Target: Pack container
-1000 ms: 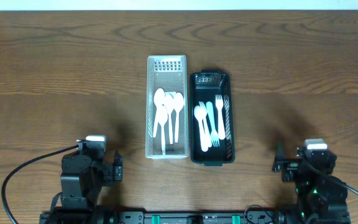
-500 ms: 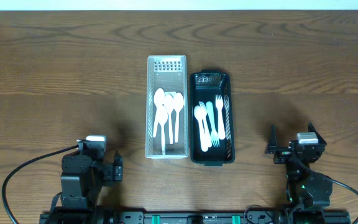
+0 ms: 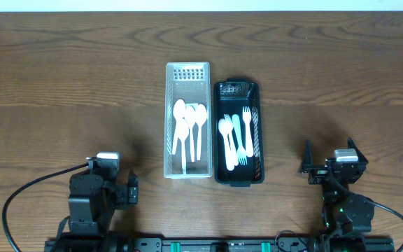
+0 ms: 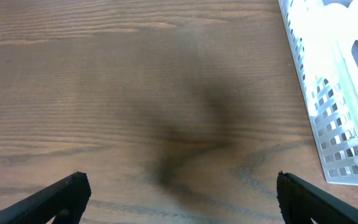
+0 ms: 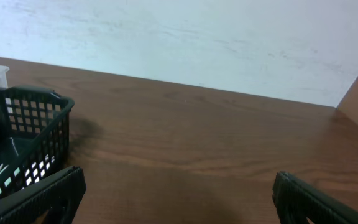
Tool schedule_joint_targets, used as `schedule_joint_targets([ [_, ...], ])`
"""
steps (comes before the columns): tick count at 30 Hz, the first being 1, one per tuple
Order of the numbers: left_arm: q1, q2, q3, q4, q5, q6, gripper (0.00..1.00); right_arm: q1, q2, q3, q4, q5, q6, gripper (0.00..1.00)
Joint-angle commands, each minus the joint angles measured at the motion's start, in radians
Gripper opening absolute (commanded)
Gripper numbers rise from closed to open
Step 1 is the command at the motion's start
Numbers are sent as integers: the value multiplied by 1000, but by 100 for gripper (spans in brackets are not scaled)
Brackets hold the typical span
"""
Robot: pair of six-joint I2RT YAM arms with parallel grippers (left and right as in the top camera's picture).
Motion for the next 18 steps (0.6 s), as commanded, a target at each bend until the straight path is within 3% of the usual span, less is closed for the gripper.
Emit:
schedule_joint_targets([
  [1,-1,0,4,-3,-8,6,98,11,-6,-6,2,10,-14,99],
  [13,-1,-3,4,-3,-8,6,98,11,-6,-6,2,9,-14,99],
  [18,-1,-121,4,-4,-27,6,98,11,-6,-6,2,10,-14,99],
])
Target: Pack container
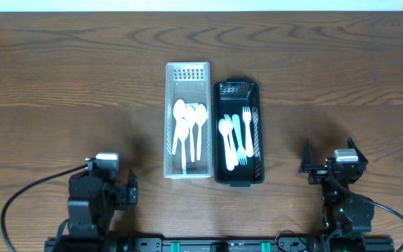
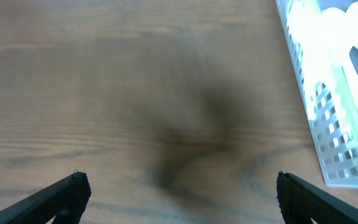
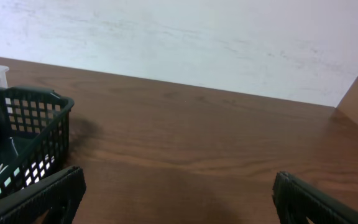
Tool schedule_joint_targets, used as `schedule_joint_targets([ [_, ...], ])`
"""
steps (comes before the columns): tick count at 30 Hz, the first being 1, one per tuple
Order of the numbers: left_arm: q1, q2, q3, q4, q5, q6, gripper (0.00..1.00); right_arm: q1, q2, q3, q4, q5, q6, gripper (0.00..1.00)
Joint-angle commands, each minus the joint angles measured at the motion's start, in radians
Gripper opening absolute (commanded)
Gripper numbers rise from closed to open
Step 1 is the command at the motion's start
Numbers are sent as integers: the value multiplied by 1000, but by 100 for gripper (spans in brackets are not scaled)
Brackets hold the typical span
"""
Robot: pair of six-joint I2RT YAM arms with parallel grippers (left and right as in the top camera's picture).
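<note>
A white slotted basket at the table's middle holds white plastic spoons. Touching its right side, a black basket holds white plastic forks. My left gripper rests open near the front left, over bare wood, with the white basket's near corner to its right. My right gripper rests open near the front right, with the black basket's end at its left. Nothing sits between either pair of fingers.
The wooden table stretches wide on both sides of the baskets. A pale wall stands beyond the table's far edge in the right wrist view. Cables run from both arm bases at the front edge.
The left wrist view has shifted a little and is blurred, so the left arm has moved slightly. The baskets, cutlery and right arm are unchanged.
</note>
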Motion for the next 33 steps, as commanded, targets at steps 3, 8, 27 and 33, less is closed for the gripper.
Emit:
schedule_joint_targets([
  [3,-1,-190,3,-13,26,5,98,11,-6,-6,2,9,-14,99],
  [8,-1,-286,-55,135,38,-36,98,11,-6,-6,2,9,-14,99],
  [27,-1,-289,-480,736,47,-187,98,11,-6,-6,2,9,-14,99],
  [33,-1,-287,-479,739,64,-261,98,11,-6,-6,2,9,-14,99],
])
